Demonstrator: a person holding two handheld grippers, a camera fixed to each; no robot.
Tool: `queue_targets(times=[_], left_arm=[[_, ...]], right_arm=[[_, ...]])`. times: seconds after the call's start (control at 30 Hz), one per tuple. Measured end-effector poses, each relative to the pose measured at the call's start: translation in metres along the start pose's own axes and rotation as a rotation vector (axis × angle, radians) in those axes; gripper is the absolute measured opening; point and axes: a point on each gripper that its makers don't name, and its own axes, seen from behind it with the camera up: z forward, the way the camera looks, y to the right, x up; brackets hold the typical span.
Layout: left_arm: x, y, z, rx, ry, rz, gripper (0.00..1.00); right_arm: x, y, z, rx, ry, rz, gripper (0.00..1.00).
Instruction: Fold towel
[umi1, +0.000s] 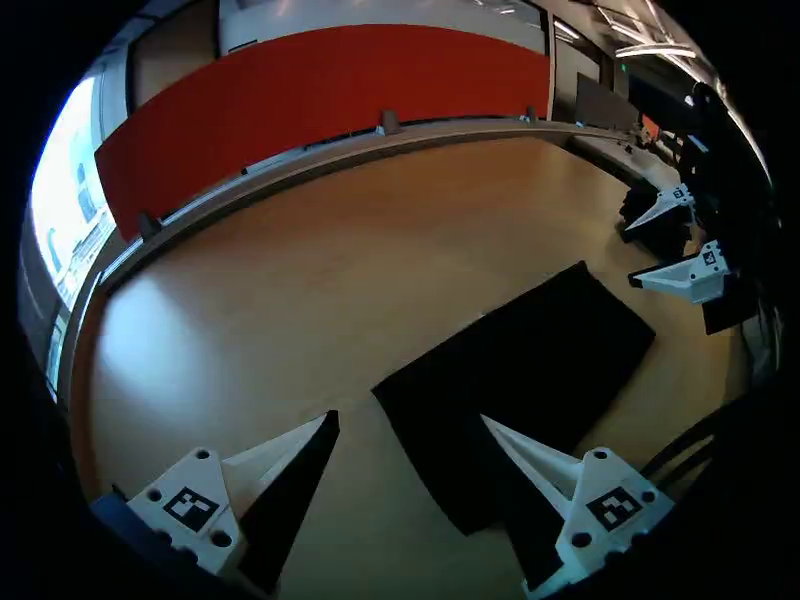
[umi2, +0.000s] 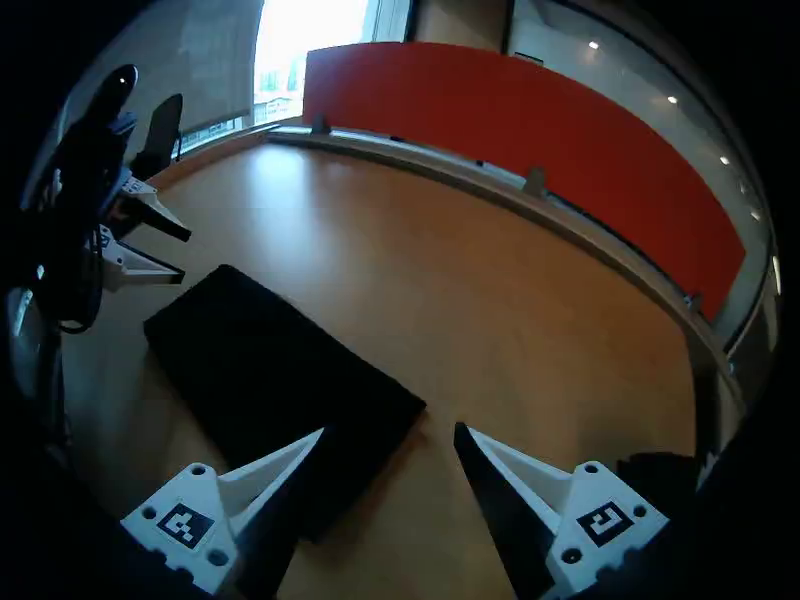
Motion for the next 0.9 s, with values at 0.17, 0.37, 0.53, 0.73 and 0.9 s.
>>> queue_targets(times=[0.17,0.37,0.53,0.73,0.9], left_arm=[[-0.007,0.000,-0.012,0.010,0.002,-0.009,0.94],[-0.020,0.002,-0.026,0.021,-0.005,-0.020,0.94],[-0.028,0.006,-0.037,0.024,-0.002,-0.039,0.94],[-0.033,0.013,-0.049,0.024,0.010,-0.057,0.94],[-0.036,0.016,-0.054,0.027,0.016,-0.063,0.94]], right_arm=[[-0.006,-0.009,-0.012,0.001,0.002,0.011,0.91],[-0.012,-0.017,-0.028,-0.001,0.010,0.032,0.91],[-0.017,-0.020,-0.041,-0.008,0.016,0.040,0.91],[-0.025,-0.023,-0.056,-0.012,0.018,0.039,0.91],[-0.030,-0.024,-0.061,-0.014,0.016,0.036,0.91]])
